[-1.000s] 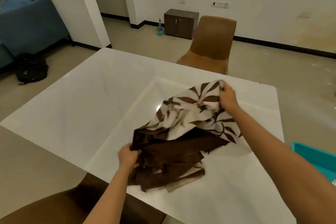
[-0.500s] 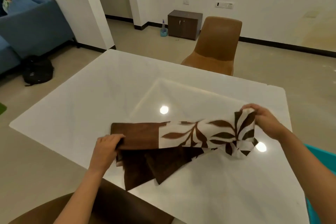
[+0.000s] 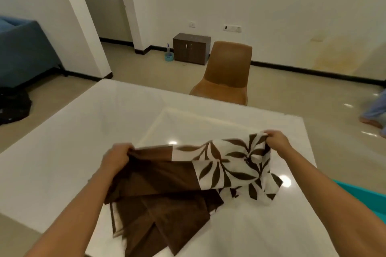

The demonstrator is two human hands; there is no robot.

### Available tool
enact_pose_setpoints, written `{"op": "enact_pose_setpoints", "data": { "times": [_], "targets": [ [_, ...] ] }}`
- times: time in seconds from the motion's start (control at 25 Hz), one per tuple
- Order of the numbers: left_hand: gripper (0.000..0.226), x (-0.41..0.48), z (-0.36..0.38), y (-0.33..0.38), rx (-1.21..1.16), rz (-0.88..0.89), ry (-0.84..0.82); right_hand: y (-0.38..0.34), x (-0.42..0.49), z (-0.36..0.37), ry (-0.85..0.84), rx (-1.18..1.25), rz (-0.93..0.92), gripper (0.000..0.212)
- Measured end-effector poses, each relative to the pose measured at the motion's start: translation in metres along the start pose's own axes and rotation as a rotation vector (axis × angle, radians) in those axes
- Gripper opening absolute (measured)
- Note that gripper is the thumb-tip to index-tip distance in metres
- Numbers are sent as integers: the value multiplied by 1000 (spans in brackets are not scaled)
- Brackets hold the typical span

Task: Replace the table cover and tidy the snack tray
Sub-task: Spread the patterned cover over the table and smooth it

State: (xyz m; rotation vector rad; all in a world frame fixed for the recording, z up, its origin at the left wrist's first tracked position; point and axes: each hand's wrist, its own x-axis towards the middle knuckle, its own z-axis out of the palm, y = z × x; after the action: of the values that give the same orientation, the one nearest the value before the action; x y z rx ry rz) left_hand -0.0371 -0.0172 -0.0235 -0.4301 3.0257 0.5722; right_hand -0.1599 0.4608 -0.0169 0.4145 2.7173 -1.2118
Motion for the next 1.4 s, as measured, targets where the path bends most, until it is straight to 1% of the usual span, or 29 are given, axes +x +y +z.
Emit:
{"op": "enact_pose_setpoints", "data": {
  "times": [0.08,0.12,0.16,0.24,0.28,0.36,0.4,0.44,0.52,0.6,0.64,0.68,0.76,0.8,0.84,0.88,0.92,0.96,1.0,1.04,1.08,1.12,1.16,1.2,1.28,1.36,1.4],
  "targets": [
    [42,56,-66,46,-69,66,271,-52,30,-35,215,213,-97,43],
    [44,76,-103,67,-76,109,407,-79,39,-56,297,334,-153,43],
    [46,90,-138,84,-50,166,535,-105,42,-80,346,461,-224,43],
    [52,99,-192,104,-14,285,735,-142,37,-125,347,671,-350,48],
    [54,96,-206,107,-18,334,806,-149,32,-143,327,721,-394,49],
    [52,85,-207,99,48,390,880,-144,16,-158,268,658,-465,47],
    [49,79,-194,89,103,391,848,-132,8,-156,225,570,-488,44],
    [45,72,-173,76,133,393,761,-113,0,-147,164,469,-491,39],
    [32,47,-117,44,169,390,542,-60,-16,-115,-11,314,-464,33],
    [21,11,-53,11,158,425,414,2,-33,-77,-141,187,-379,29],
    [21,-10,-22,-3,129,449,353,33,-42,-59,-182,117,-309,29],
    [26,-29,5,-16,100,452,250,63,-49,-43,-236,14,-242,30],
    [35,-56,44,-44,136,369,-121,111,-66,-17,-361,-278,-144,40],
    [48,-65,56,-55,209,330,-318,129,-73,-7,-381,-396,-107,45],
    [62,-72,68,-66,242,273,-457,140,-80,2,-353,-439,-78,46],
    [72,-78,79,-73,224,206,-497,145,-86,11,-288,-412,-61,43],
    [78,-82,86,-76,167,137,-460,146,-92,20,-212,-370,-60,36],
    [81,-85,93,-73,95,55,-368,142,-98,30,-152,-330,-69,30],
    [81,-86,99,-67,45,-29,-274,137,-103,44,-132,-311,-89,32],
    [82,-86,104,-61,-1,-130,-208,133,-109,60,-162,-303,-117,43],
    [85,-85,108,-54,-66,-245,-176,131,-115,77,-229,-294,-150,56],
    [89,-85,112,-47,-130,-355,-184,129,-122,96,-303,-313,-179,70],
    [95,-85,118,-42,-151,-426,-224,130,-126,115,-356,-378,-207,82],
    [101,-87,125,-37,-122,-444,-263,130,-129,131,-374,-480,-227,91],
    [110,-90,140,-24,-52,-431,-298,131,-133,151,-315,-602,-255,99],
    [107,-89,151,-8,-64,-422,-216,129,-135,157,-252,-605,-284,93],
    [99,-88,153,-1,-79,-406,-153,129,-135,157,-238,-613,-311,85]
  ]
}}
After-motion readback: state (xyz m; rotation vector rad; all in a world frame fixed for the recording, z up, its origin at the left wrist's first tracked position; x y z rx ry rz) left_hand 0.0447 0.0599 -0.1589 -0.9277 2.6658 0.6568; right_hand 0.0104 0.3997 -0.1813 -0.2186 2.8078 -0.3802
